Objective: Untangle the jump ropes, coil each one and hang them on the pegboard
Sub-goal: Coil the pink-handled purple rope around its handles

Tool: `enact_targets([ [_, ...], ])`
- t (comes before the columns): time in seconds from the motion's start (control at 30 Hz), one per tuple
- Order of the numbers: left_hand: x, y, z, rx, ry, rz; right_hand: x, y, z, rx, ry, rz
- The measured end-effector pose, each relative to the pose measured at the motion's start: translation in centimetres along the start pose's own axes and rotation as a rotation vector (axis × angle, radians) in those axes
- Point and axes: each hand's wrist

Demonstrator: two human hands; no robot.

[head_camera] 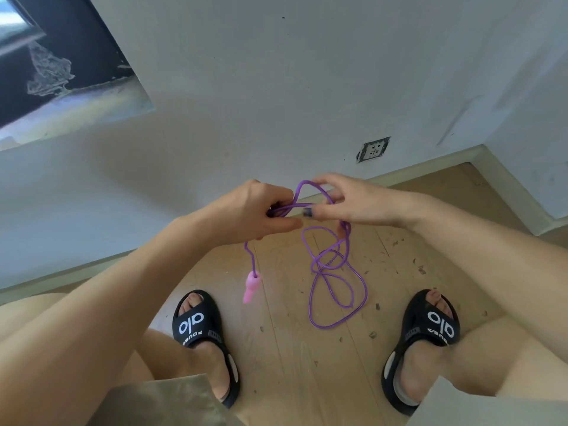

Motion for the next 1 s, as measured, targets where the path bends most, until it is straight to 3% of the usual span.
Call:
enact_targets([
  [0.07, -0.1, -0.3, 0.0, -0.025, -0.008, -0.001, -0.1, -0.3, -0.2, -0.127, -0.037, -0.055],
  [0.27, 0.0, 0.0, 0.5, 0.015, 0.024, 0.004, 0.2, 0.7, 0.4, -0.117, -0.212, -0.131],
  [0.4, 0.0, -0.3, 1.3, 0.087, -0.015, 0.021, -0.5, 0.0, 1.1, -0.098, -0.164, 0.006],
  [0.53, -0.5, -0.4, 2.8, 0.306, -0.029, 0.040, -1.2, -2.3, 0.4, -0.126, -0.094, 0.118],
  [0.8, -0.8, -2.2, 5.0, 0.558, -0.087, 0.050, -1.6, -6.4, -2.6, -0.421, 0.077, -0.008],
  [0.87, -0.9, -1.7, 4.8, 0.514, -0.109, 0.060, -1.4, -5.8, -3.4, -0.554, 0.150, -0.032],
  [0.93, -1.0, -0.9, 4.0, 0.396, -0.114, 0.028, -1.3, -4.0, -3.6, -0.663, 0.199, 0.065],
  [1.0, -0.7, -0.2, 2.9, 0.279, -0.070, 0.001, -1.0, -1.5, -2.9, -0.551, 0.086, 0.098],
])
Point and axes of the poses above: each hand's wrist, its own x-axis towards the middle knuckle, its own y-axis out of the palm, z = x × y, and after that the axes turned 6 degrees about -y, right-handed
